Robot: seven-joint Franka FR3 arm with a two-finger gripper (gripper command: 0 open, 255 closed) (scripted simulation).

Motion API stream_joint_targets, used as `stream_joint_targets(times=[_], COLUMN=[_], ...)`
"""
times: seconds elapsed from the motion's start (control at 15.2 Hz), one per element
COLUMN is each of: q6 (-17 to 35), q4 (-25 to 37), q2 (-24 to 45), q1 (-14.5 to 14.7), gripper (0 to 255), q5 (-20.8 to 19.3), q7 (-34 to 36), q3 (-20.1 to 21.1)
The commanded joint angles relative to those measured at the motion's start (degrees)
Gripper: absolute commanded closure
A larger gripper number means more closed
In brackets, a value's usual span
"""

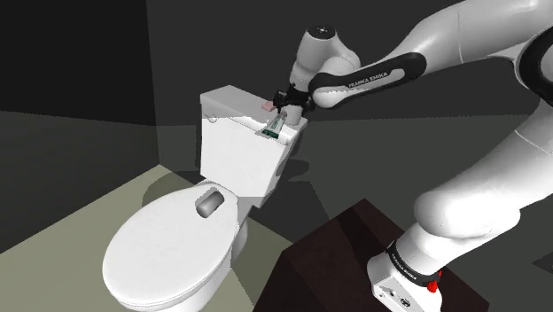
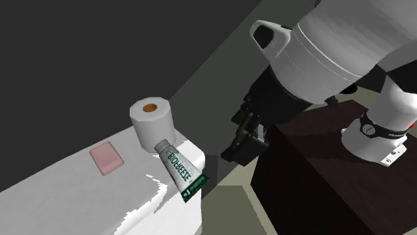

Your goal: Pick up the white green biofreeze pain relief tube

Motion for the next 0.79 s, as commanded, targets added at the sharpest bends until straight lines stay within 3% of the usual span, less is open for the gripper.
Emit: stream_joint_targets(times=[0.0,0.4,0.59,0.73], q6=[-0.8,-5.7,-8.1,-7.8], q4=[3.8,16.2,23.0,23.0], q2=[5.7,20.6,27.2,27.7], q1=[-0.6,3.3,5.7,5.9], gripper=[0,0,0,0], q5=[-7.2,-21.4,-25.3,-25.9], q7=[8.2,24.9,30.4,31.0], q3=[0.5,-3.6,-6.4,-6.7])
